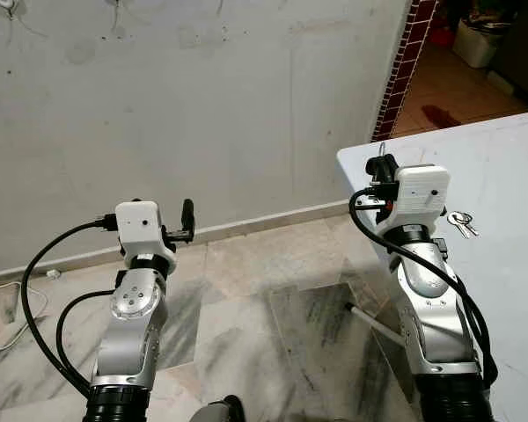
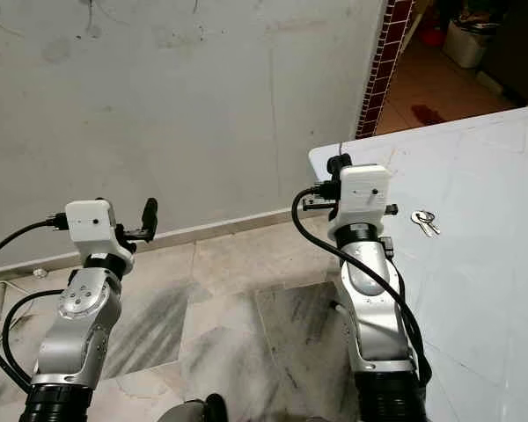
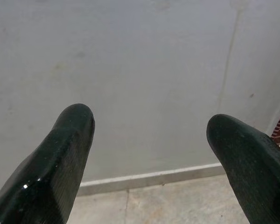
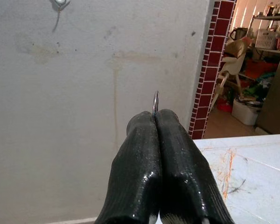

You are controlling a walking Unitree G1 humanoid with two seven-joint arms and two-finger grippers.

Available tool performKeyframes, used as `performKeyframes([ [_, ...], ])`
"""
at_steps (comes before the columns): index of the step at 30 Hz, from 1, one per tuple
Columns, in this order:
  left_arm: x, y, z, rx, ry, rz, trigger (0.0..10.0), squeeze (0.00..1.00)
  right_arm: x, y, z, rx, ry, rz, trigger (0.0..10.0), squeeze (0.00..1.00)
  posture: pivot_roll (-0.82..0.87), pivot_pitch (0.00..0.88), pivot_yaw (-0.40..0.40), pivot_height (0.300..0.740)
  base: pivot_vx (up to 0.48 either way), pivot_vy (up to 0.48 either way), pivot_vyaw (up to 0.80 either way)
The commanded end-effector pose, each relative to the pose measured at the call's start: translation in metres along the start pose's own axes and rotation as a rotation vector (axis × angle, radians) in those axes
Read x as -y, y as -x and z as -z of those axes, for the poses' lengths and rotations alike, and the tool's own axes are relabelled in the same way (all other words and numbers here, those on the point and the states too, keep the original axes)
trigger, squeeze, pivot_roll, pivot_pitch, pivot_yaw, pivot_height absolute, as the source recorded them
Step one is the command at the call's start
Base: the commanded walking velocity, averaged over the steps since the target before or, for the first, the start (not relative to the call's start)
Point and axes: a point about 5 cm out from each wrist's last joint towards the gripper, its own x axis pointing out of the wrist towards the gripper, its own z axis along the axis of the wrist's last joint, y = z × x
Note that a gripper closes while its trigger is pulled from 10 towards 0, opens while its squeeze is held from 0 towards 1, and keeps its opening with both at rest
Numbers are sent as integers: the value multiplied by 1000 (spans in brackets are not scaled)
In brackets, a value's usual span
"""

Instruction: Hang keys on a hook

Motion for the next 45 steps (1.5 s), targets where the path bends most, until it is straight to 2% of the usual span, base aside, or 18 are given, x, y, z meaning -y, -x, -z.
performKeyframes([
  [1,-5,-1,-1,9,-22,9,10000,0,-2,1,0,7,-2,-2,10000,0,-60,122,50,740,0,0,0],
  [7,-15,-6,-7,29,-31,-4,10000,0,-3,-5,-3,21,-13,1,10000,0,-33,125,27,740,0,0,0],
  [9,-19,-4,-5,19,-30,-45,10000,0,-3,-7,0,7,-8,-6,10000,0,-11,128,16,740,0,0,0],
  [12,-20,0,-6,24,-33,-70,10000,0,-5,-7,2,0,10,-37,10000,0,-5,135,8,740,0,0,0],
  [15,-17,1,-7,27,-3,-82,10000,0,-3,-10,1,-5,-18,-33,10000,0,9,145,8,740,0,0,0],
  [17,-16,2,-5,22,-2,-87,10000,0,-3,-8,5,-11,8,-41,10000,0,12,148,14,740,0,0,0],
  [24,-20,-2,-5,14,-11,-69,10000,0,-8,-6,6,-17,-19,-12,10000,0,-16,142,22,740,0,0,0],
  [28,-15,-8,-8,18,11,-59,10000,0,-7,-7,6,-14,-15,-7,10000,0,-25,142,32,740,0,0,0],
  [34,-15,-8,-6,4,0,-49,10000,0,-5,-4,7,-20,-16,6,10000,0,-32,146,38,740,0,0,0],
  [45,-16,-10,-7,1,-4,-50,10000,0,-2,-2,8,-26,-18,30,10000,0,-36,151,59,740,0,298,0],
])
